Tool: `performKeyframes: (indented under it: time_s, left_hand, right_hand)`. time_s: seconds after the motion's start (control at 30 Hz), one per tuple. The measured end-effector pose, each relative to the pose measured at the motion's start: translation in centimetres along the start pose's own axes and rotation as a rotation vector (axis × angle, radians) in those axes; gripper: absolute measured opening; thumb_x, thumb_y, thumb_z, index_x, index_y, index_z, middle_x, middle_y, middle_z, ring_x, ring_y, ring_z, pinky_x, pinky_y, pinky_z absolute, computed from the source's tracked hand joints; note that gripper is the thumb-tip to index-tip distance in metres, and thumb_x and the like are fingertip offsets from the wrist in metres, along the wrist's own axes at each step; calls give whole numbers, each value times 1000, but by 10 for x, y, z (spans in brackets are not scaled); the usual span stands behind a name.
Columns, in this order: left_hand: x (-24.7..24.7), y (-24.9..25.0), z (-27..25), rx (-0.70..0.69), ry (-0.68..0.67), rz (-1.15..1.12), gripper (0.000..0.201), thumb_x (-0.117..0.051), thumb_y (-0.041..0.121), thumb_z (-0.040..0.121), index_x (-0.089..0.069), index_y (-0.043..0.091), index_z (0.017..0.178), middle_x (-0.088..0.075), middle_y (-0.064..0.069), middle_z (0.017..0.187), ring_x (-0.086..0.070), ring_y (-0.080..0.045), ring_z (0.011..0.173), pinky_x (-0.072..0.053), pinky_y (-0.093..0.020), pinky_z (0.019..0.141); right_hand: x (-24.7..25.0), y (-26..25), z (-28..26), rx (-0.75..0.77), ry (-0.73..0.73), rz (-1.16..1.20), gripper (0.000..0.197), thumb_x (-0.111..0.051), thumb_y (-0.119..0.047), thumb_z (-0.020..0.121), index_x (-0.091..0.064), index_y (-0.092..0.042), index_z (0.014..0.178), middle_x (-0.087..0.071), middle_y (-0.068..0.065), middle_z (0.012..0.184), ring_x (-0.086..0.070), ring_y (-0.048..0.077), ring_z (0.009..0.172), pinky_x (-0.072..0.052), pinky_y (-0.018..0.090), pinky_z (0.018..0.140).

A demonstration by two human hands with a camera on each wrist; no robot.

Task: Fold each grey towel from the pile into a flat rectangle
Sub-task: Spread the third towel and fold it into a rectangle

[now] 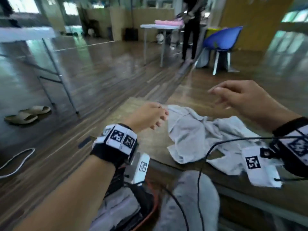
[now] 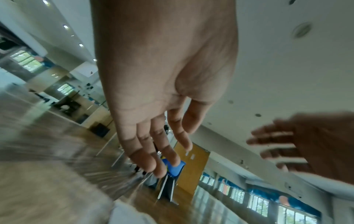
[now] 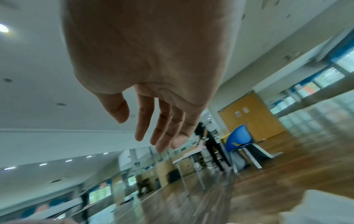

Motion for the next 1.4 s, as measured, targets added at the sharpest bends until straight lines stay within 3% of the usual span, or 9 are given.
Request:
performKeyframes:
  time_s: [0.27, 0.47, 0.57, 0.73, 0.9, 1.07, 1.2, 1.3, 1.4]
  left_hand:
    - [-139, 88, 54, -125, -44, 135, 23, -46, 13, 94, -64, 15, 79, -65, -5, 83, -54, -19, 62, -44, -25, 53]
    - [-235, 37, 79, 32, -220, 346, 24, -51, 18, 96, -63, 3, 110, -58, -5, 79, -51, -20, 63, -43, -25, 54]
    - [-269, -5, 81, 2, -270, 501, 30, -47, 16, 98, -62, 0, 118, -48, 0, 73, -46, -14, 61, -48, -31, 67]
    - [-305, -67, 80, -18, -325, 637, 18, -43, 21, 99, -52, 8, 109, -52, -21, 119, -49, -37, 116, -41, -49, 102]
    - [-319, -87, 75, -80, -167, 871, 33, -49, 26, 92, -45, 12, 122, -45, -14, 134, -35, -34, 129, -35, -44, 98]
    - [-336, -50, 59, -366, -134, 522, 11, -48, 27, 93, -46, 16, 94, -56, -7, 104, -47, -26, 108, -41, -40, 89]
    - [-355, -7, 31, -526, -196, 151, 16, -46, 22, 90, -56, 12, 84, -53, 8, 80, -47, -3, 80, -38, -14, 70]
    - [-362, 12, 12, -575, -366, 57, 17, -50, 18, 86, -57, 4, 77, -56, -7, 74, -50, -9, 68, -39, -23, 62]
    - [-354, 14, 9, -605, -374, 10, 12, -54, 15, 83, -61, 8, 89, -59, -9, 93, -54, -17, 87, -44, -26, 76]
  right_hand:
    - [89, 125, -93, -382, 32, -93, 19, -59, -24, 98, -76, -20, 91, -74, -1, 86, -63, -5, 59, -47, 20, 57]
    - [73, 192, -140, -493, -72, -176, 24, -61, -33, 96, -75, -14, 96, -75, 5, 91, -70, 19, 84, -53, 34, 76]
    - [59, 215, -156, -530, -113, -171, 23, -61, -32, 96, -75, -14, 97, -70, -3, 80, -64, 12, 73, -48, 29, 70]
    - [46, 249, -177, -598, -167, -169, 19, -60, -33, 97, -72, -20, 102, -70, -9, 95, -64, 6, 91, -47, 25, 83]
    - [38, 272, -193, -674, -170, -137, 18, -60, -33, 97, -71, -19, 103, -68, -6, 96, -61, 7, 90, -48, 27, 86]
    - [32, 282, -195, -647, -95, -103, 37, -69, -28, 91, -55, -23, 125, -65, -2, 102, -63, 12, 89, -51, 28, 81]
    - [35, 279, -190, -522, 85, 11, 79, -78, -30, 80, -31, -45, 141, -66, -10, 105, -67, 7, 89, -52, 26, 78]
    - [40, 279, -186, -508, 187, 163, 51, -69, -12, 86, -54, -43, 123, -71, -7, 99, -68, 12, 90, -57, 32, 79]
    - [54, 269, -182, -479, 242, 138, 30, -62, 2, 92, -63, -23, 108, -66, -10, 95, -61, 1, 78, -48, 6, 67]
Point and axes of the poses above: each hand's wrist, its own z-axis towards the middle knuckle, its own x-axis out of the back of the hand, y = z × x, the point moved 4 cm from there along z, towards the middle knuckle
